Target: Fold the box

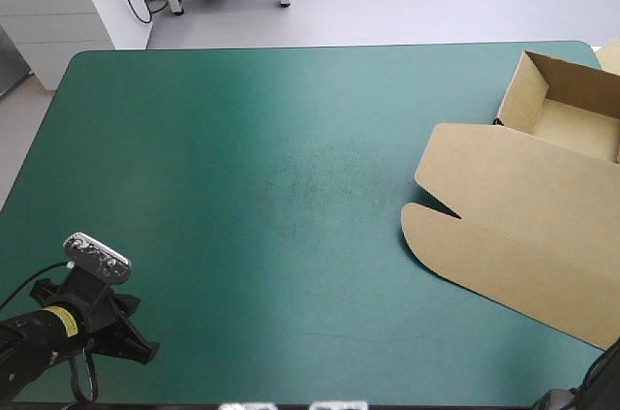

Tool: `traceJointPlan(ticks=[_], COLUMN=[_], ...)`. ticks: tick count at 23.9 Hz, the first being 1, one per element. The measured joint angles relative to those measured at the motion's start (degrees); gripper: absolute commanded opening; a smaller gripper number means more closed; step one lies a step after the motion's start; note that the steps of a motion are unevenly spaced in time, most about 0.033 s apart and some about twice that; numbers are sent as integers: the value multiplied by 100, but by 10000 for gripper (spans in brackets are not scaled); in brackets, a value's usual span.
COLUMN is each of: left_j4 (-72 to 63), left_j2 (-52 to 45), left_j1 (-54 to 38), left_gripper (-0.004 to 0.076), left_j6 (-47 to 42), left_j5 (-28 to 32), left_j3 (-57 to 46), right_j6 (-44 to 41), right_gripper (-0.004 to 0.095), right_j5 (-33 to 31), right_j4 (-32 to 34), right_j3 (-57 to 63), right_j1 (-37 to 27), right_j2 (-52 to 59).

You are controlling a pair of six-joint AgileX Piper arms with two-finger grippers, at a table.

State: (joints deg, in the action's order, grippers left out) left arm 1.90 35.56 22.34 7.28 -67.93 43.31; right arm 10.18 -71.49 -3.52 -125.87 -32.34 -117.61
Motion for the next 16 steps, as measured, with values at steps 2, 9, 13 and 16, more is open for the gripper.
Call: traceJointPlan(ticks=[2,9,13,16], left_j4=[0,-2,-29,-239], left_j2=[0,0,0,0], left_j1=[0,0,0,0], left_gripper=[-8,-8,-8,-8], left_j6=[0,-4,-6,-6], left_j5=[30,240,262,262], left_j3=[0,0,0,0], right_j6=[91,422,594,720], right_gripper=[343,0,0,-1], right_j5=[-5,-10,-6,-6], right_j4=[-297,-2013,-1987,-1689], right_j3=[-39,-79,-75,259], right_j1=[0,32,676,1607], right_j2=[171,738,1111,1572])
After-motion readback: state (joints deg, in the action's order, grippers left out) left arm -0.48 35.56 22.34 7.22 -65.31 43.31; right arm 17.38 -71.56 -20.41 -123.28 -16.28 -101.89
